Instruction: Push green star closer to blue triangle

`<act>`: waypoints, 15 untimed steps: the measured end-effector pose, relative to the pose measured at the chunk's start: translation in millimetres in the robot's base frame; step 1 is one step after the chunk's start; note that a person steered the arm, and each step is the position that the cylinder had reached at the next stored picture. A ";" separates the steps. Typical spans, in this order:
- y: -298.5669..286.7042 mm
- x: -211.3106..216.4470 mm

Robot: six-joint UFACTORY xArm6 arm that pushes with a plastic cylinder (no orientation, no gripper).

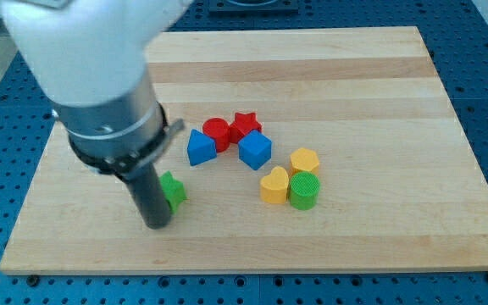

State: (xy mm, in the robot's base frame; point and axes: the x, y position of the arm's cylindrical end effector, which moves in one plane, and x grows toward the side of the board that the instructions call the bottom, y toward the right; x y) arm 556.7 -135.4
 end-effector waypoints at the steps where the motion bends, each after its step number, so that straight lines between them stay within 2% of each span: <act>1: -26.5 -21.2; 2: -21.5 0.8; 3: 14.8 19.0; 4: 47.7 12.6; 5: 42.3 -6.6; 7: -33.0 -63.3; 9: -43.9 -50.3; 10: -84.1 -49.9; 11: -93.7 -69.4; 13: -37.4 -102.8; 15: -28.2 -108.8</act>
State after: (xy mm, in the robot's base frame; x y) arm 447.9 -163.6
